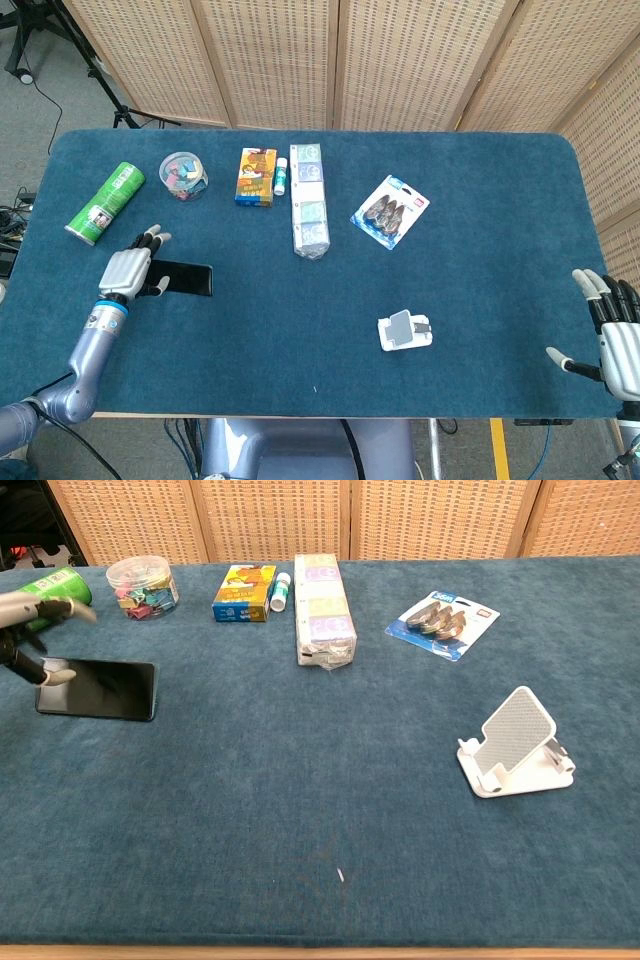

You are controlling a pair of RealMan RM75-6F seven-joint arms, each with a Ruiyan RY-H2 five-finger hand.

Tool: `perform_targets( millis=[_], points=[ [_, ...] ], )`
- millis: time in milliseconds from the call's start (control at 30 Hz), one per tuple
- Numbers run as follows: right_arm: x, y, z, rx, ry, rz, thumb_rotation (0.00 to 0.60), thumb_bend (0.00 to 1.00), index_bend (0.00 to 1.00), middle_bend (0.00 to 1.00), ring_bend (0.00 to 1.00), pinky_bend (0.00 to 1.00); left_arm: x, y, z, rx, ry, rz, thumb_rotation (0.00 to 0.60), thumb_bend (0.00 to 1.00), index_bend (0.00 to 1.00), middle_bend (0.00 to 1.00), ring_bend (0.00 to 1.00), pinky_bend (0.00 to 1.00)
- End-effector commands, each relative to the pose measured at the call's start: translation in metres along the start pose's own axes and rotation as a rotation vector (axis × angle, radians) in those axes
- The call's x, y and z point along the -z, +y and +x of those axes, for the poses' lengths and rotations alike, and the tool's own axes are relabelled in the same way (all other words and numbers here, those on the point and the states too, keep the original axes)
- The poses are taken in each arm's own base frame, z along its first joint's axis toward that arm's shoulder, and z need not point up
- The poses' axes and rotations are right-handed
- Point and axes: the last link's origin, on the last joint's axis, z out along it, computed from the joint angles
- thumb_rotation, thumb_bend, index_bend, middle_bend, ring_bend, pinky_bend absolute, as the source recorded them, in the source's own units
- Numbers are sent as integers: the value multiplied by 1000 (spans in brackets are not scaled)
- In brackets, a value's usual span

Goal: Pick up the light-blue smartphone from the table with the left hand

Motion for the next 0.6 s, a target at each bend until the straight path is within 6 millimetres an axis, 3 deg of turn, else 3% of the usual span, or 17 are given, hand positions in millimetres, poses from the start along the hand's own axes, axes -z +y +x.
perform_targets(
  millis=[33, 167, 233, 600],
  points=[
    [0, 0, 0, 0, 0, -1, 600, 0, 0, 0, 0, 0, -1, 4, 7, 19, 60, -16, 600, 194, 0, 0, 0, 33],
    [0, 0, 0, -1, -2, -1, 600, 0, 0, 0, 0, 0, 10, -4, 16, 16, 106, -26, 600, 30, 0, 0, 0, 14],
    [0, 0, 0, 0, -1, 0, 600, 0, 0, 0, 0, 0, 19, -11, 21, -4, 125, -24, 600, 0, 0, 0, 0, 1],
    [2, -3, 0, 3, 8, 13, 600, 0, 0, 0, 0, 0, 111, -44, 41, -94, 269, 119, 600, 0, 0, 0, 0, 0]
  ],
)
